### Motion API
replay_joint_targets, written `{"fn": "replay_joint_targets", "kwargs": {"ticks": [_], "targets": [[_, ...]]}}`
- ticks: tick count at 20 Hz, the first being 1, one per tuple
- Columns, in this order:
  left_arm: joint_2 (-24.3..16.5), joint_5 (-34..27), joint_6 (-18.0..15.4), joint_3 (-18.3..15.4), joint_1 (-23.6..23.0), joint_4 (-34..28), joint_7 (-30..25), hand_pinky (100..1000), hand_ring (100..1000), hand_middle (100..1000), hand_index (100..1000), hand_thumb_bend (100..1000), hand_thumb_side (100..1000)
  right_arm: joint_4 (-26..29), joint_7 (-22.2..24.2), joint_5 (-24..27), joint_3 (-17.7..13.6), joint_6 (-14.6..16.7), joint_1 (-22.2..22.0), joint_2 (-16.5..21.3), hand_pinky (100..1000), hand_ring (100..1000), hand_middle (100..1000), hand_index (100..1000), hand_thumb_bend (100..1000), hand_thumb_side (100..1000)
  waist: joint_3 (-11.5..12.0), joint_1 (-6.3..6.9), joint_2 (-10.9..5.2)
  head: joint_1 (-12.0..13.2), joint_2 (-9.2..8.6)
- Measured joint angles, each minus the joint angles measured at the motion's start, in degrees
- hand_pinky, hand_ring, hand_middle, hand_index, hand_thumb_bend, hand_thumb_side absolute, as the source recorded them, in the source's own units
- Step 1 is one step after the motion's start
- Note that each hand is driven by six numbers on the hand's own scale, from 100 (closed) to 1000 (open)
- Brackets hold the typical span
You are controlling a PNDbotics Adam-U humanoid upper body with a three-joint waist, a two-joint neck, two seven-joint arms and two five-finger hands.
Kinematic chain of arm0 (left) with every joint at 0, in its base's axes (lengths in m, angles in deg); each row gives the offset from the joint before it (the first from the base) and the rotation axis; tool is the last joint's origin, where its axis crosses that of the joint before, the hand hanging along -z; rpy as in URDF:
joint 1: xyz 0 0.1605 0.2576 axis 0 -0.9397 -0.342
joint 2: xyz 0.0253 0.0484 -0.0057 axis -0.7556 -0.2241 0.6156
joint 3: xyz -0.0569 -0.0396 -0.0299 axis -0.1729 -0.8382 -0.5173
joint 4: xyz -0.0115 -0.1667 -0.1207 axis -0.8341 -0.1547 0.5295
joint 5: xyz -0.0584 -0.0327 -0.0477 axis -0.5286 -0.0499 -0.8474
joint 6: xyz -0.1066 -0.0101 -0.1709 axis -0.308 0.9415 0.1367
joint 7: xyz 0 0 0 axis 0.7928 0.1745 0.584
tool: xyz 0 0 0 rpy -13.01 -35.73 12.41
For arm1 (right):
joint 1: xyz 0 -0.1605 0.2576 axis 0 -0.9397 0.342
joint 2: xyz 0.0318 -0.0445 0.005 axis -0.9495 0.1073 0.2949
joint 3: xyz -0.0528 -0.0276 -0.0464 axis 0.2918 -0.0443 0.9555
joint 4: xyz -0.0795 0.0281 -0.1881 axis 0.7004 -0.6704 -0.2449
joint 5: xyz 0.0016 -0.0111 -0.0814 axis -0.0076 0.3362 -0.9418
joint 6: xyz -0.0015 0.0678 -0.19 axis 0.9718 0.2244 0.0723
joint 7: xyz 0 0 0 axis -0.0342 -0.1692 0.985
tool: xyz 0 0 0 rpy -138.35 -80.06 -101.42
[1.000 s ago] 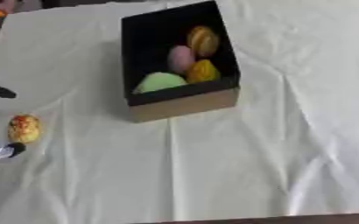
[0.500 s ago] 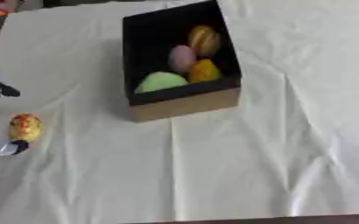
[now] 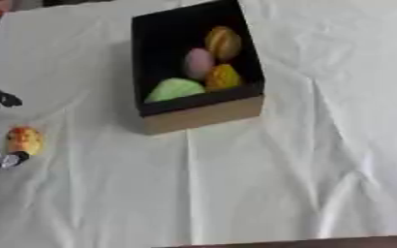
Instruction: Pick up objects on the table and place them in the box.
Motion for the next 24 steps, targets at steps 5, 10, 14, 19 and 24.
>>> {"fn": "replay_joint_targets", "kwargs": {"ticks": [5, 10, 14, 19, 24], "targets": [[0.9, 0.1, -0.4, 0.6, 0.6, 1.8, 0.3, 722, 813, 773, 850, 551, 202, 0.0, 0.0, 0.0, 0.0, 0.0, 0.0, 0.0, 843, 835, 748, 858, 100, 612, -0.3, -0.03, 0.21, 0.2, -0.38], [0.9, 0.8, -0.8, 1.1, 1.0, 2.8, 0.1, 720, 814, 768, 821, 557, 177, 0.0, 0.0, 0.0, 0.0, 0.0, 0.1, -0.1, 843, 835, 747, 858, 100, 617, -0.4, -0.03, 0.52, 0.2, -0.4], [0.9, 2.2, -1.4, 1.6, 1.1, 3.8, -0.6, 725, 820, 771, 839, 547, 100, 0.0, 0.0, 0.0, 0.0, 0.0, 0.2, -0.1, 843, 834, 747, 858, 100, 618, -0.5, -0.03, 0.55, 0.3, -0.41], [1.4, 3.6, -1.8, 1.6, 1.1, 5.5, -1.6, 725, 820, 770, 838, 501, 100, 0.0, 0.0, 0.0, 0.0, 0.0, 0.2, -0.2, 843, 834, 747, 858, 100, 618, -0.6, -0.03, 0.55, 0.3, -0.42], [1.9, 4.7, -1.7, 1.6, 1.6, 7.0, -1.6, 724, 822, 767, 829, 489, 100, 0.0, 0.0, 0.0, 0.0, 0.0, 0.2, -0.5, 843, 834, 747, 858, 100, 621, -0.6, -0.03, 0.55, 0.4, -0.45]]}}
